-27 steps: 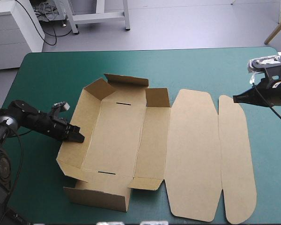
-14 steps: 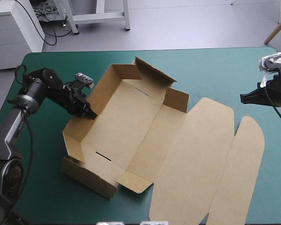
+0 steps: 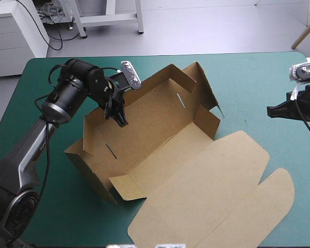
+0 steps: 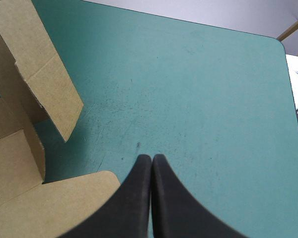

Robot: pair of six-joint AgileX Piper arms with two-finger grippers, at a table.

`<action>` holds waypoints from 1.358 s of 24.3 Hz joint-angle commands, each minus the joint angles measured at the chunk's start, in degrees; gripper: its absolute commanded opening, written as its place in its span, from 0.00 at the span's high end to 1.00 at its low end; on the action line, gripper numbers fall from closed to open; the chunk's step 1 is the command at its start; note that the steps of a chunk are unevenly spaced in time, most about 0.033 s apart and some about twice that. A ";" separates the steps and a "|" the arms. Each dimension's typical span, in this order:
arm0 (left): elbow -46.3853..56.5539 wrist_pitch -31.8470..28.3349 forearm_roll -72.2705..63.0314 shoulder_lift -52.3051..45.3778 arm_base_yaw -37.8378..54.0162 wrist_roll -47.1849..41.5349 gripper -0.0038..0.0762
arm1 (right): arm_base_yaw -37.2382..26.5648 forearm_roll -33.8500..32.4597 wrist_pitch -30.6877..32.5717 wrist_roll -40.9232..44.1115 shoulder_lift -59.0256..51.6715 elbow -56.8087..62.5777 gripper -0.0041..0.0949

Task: Fold the box

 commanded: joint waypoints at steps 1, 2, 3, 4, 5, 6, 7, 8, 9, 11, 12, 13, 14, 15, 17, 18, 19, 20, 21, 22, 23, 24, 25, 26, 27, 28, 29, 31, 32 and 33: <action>-1.90 -2.32 7.56 -2.97 -3.64 1.16 0.96 | -0.39 0.11 -2.79 -0.08 -1.21 -1.64 0.98; -1.90 -3.15 9.11 -3.09 -4.70 1.16 0.96 | -0.39 0.11 -2.69 -0.08 -1.21 -1.64 0.98; -1.90 -4.00 10.33 -3.34 -5.58 1.16 0.96 | -0.39 0.11 -2.68 -0.08 -1.21 -1.64 0.98; -1.90 -4.86 11.87 -3.59 -6.76 1.16 0.96 | -0.39 0.11 -2.68 -0.08 -1.21 -1.64 0.98; -1.90 -5.81 13.21 -3.70 -7.96 1.16 0.96 | -0.39 0.11 -2.68 0.02 -1.21 -1.64 0.98; -1.90 -6.59 14.28 -4.00 -8.91 1.16 0.96 | -0.39 0.11 -2.68 0.04 -1.21 -1.64 0.98; -1.90 -7.67 15.55 -4.13 -10.07 1.16 0.96 | -0.39 0.11 -2.68 0.29 -1.21 -1.64 0.98; -1.90 -8.68 16.80 -4.25 -11.21 1.41 0.96 | -0.39 0.26 -2.68 0.29 -1.21 -1.64 0.98; -1.90 -9.31 18.13 -4.41 -12.33 1.73 0.96 | -0.39 0.42 -2.68 0.44 -1.21 -1.64 0.98; -1.90 -11.08 21.06 -4.39 -15.14 2.73 0.96 | -0.39 0.49 -2.27 1.45 -1.21 -1.64 0.98; -1.90 -12.21 23.14 -4.39 -16.63 2.85 0.96 | -0.39 0.49 -1.05 1.48 -1.21 -1.64 0.98; -1.90 -12.51 24.01 -4.39 -17.04 2.97 0.96 | -0.39 0.49 -0.48 1.48 -1.21 -1.64 0.98; -1.90 -13.29 25.33 -4.39 -17.71 3.73 0.96 | -0.39 0.49 -0.09 1.48 -1.21 -1.64 0.98; -1.90 -13.59 25.21 -4.39 -17.85 3.86 0.96 | -0.39 0.49 -0.01 1.48 -1.21 -1.64 0.98; -1.76 -13.93 25.20 -4.39 -17.85 3.21 0.96 | -0.39 0.49 0.58 1.71 -1.21 -1.64 0.98; -1.52 -14.03 25.20 -4.52 -17.85 3.21 0.96 | -0.39 0.49 0.77 1.82 -1.21 -1.64 0.98; -0.16 -15.43 25.44 -5.13 -17.95 3.32 0.96 | -0.39 0.49 0.72 1.82 -1.21 -1.64 0.98; 1.59 -17.55 25.80 -6.01 -18.27 3.32 0.96 | -0.39 0.64 0.85 1.82 -1.21 -1.64 0.98; 4.75 -20.21 27.72 -7.45 -18.94 2.86 0.96 | -0.39 0.64 0.97 1.82 -1.21 -1.64 0.98; 7.49 -22.20 30.32 -8.57 -19.69 1.45 0.96 | -0.39 0.64 0.97 1.82 -1.21 -1.64 0.98; 11.14 -24.60 34.92 -9.91 -20.94 -1.77 0.96 | -0.39 0.64 0.97 1.82 -1.21 -1.64 0.98; 13.34 -25.71 38.40 -10.44 -21.65 -3.87 0.96 | -0.39 0.64 0.85 1.82 -1.21 -1.64 0.98; 15.43 -26.95 42.00 -11.09 -22.41 -6.55 0.96 | -0.39 0.80 0.71 1.82 -1.21 -1.64 0.98; 17.39 -28.10 45.61 -11.65 -23.14 -9.33 0.96 | -0.39 1.42 0.57 1.82 -1.21 -1.64 0.98; 18.78 -28.81 48.16 -11.77 -23.55 -12.02 0.96 | -0.39 1.95 0.48 1.82 -1.21 -1.64 0.98; 20.35 -29.32 50.81 -12.03 -24.18 -14.43 0.96 | -0.39 2.61 0.48 1.82 -1.21 -1.64 0.98; 21.85 -29.86 53.05 -12.03 -24.58 -16.58 0.96 | -0.39 2.94 0.48 1.82 -1.21 -1.64 0.98; 24.49 -30.92 56.19 -12.03 -25.27 -19.58 0.96 | -0.39 3.38 0.48 1.82 -1.21 -1.64 0.98; 25.98 -31.96 57.58 -12.05 -25.27 -21.03 0.96 | -0.39 3.38 0.48 1.82 -1.21 -1.64 0.98; 27.58 -33.17 58.74 -12.16 -25.27 -22.19 0.96 | -0.39 3.38 0.72 1.82 -1.21 -1.64 0.98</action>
